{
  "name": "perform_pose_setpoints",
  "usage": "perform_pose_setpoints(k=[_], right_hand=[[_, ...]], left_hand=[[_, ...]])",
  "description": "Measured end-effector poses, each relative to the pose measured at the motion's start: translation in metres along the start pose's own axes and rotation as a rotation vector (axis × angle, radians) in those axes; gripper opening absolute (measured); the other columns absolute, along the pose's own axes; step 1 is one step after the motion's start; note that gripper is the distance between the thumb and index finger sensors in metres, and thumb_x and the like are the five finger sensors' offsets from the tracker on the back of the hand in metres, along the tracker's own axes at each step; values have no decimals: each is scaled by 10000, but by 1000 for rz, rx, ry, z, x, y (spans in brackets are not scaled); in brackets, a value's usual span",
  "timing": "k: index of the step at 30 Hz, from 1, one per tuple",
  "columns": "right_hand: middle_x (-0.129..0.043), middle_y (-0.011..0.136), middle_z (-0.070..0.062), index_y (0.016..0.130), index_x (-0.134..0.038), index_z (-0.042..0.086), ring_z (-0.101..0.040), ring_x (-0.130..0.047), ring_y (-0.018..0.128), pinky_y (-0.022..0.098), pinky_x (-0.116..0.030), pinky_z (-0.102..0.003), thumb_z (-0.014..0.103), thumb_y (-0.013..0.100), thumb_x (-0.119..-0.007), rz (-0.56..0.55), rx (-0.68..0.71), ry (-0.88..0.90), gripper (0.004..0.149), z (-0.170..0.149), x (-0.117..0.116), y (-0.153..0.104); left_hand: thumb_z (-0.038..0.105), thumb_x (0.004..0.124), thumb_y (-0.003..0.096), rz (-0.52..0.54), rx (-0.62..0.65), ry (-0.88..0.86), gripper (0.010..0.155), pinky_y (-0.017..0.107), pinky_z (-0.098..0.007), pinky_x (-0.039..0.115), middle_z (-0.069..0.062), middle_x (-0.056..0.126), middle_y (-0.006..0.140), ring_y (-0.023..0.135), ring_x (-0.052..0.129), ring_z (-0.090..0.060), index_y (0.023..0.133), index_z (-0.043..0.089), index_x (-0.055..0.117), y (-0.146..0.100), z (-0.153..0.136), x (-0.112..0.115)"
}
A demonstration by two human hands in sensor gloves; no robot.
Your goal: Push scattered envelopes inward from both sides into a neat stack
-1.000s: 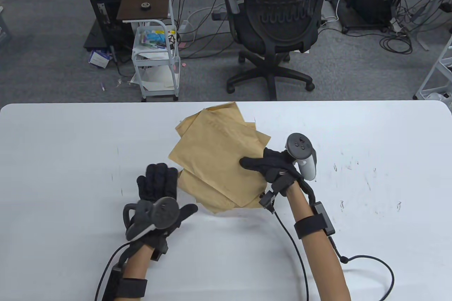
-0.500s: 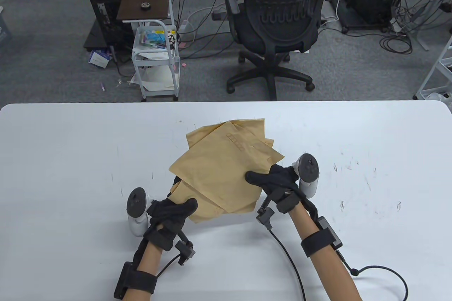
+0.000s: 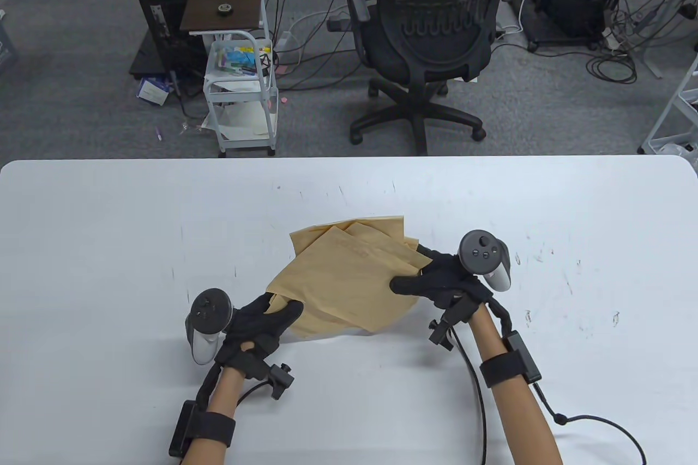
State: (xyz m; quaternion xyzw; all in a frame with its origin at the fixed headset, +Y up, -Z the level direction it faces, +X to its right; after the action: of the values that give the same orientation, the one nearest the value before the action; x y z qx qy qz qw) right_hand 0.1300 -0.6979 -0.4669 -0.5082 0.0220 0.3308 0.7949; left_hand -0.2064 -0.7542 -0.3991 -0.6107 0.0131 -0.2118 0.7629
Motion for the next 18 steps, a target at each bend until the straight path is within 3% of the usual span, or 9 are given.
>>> perform_pose_setpoints(k=[5, 9, 13, 15, 16, 18], right_hand=[[-667, 1094, -219, 933, -710, 279, -616, -622, 904, 620, -428, -809, 411, 427, -873, 56, -20, -94, 547, -1, -6, 1], [-853, 945, -105, 775, -838, 276, -513, -785, 836, 610, -536, -774, 369, 408, -892, -72, -1, -80, 383, -3, 2, 2], [-773, 1010, -198, 783, -850, 252, -563, -700, 873, 621, -481, -799, 387, 414, -887, -116, 49, -82, 395, 11, 12, -1], [-752, 1028, -221, 799, -834, 254, -570, -695, 876, 618, -491, -796, 400, 408, -885, -91, 21, -220, 420, 11, 8, -1], [-737, 1041, -219, 819, -813, 264, -568, -688, 884, 627, -489, -791, 415, 410, -878, -30, -16, -304, 441, 8, 3, 0], [-887, 894, -119, 884, -762, 201, -429, -871, 762, 619, -610, -731, 430, 407, -876, 7, -25, -339, 541, 5, 1, 3]], left_hand=[[369, 787, 488, -36, -12, -93, 487, 725, -680, 575, -10, 851, 979, 985, 758, -417, 968, 352, 712, 0, -3, 4], [435, 782, 483, -14, -11, -103, 675, 734, -704, 515, -97, 661, 1110, 1036, 639, -475, 1087, 288, 519, -2, -5, 0], [362, 773, 505, 22, 11, -394, 499, 712, -676, 607, -51, 853, 963, 939, 815, -393, 994, 301, 692, -2, -8, -6], [328, 773, 506, 54, -2, -352, 459, 710, -666, 618, -44, 876, 927, 911, 839, -374, 962, 310, 726, -3, -6, -8], [346, 772, 502, 58, 9, -241, 466, 706, -660, 629, -32, 881, 922, 906, 849, -366, 964, 316, 721, -3, -4, -9], [374, 783, 491, 29, 14, -97, 526, 707, -667, 619, -45, 836, 976, 933, 821, -383, 1001, 313, 673, -3, -1, -6]])
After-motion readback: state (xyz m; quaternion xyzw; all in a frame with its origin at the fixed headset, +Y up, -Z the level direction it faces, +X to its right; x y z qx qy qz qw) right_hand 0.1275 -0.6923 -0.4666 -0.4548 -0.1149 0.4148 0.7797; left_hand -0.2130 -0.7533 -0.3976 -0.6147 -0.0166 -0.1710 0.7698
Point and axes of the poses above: the tracker on the back of each hand, its own z axis roughly to the thumb side, its own y axis roughly from the wrist to the fingertips, x = y × z, the point moved 4 cm from there along y, roughly from the wrist to the fingertips
